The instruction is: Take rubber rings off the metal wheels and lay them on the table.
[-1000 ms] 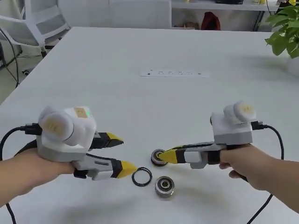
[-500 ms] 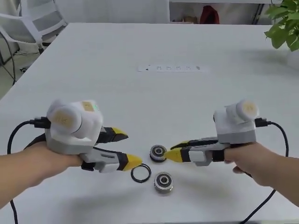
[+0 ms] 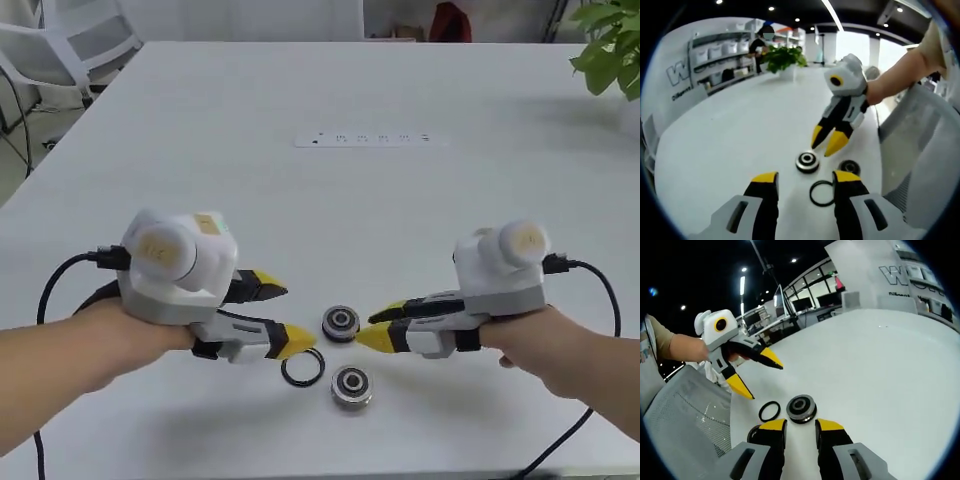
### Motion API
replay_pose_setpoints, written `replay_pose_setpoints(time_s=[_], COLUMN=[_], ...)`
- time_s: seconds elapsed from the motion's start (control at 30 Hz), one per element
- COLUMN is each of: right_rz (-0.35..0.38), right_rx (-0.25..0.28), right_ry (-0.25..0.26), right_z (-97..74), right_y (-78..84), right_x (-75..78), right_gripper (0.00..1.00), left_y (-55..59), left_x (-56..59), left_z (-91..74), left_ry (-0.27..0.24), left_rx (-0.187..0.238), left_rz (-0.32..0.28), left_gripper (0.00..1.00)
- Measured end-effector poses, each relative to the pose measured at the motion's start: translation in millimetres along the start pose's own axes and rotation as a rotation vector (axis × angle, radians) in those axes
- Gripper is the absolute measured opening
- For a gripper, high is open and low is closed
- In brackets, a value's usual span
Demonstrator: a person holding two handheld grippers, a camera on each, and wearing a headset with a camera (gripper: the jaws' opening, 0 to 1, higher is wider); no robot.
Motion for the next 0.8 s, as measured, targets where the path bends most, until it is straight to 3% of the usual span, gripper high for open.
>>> replay_pose_setpoints(time_s=[0.8], right_rz=[-0.108], right_rx=[-0.005], right_ry=[-0.026], right_z=[10.1], right_y=[4.9], right_x=[3.8], right_gripper=[0.20], left_y=[8.6], left_x=[-2.5], left_z=[25.2], left_ry=[0.023], left_rx=[-0.017], left_rz=[-0.034], left_gripper=[0.38])
Point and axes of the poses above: the centre of the closed fingertips' face, and the gripper's own axes: z roughly forward along the fingers, x roughly to its right, y roughly out of its underside, the point moved 6 cm from there along -z, roughly backward along the fingers, and after that the axes turned 15 degrees about x, right-handed, at the moved point
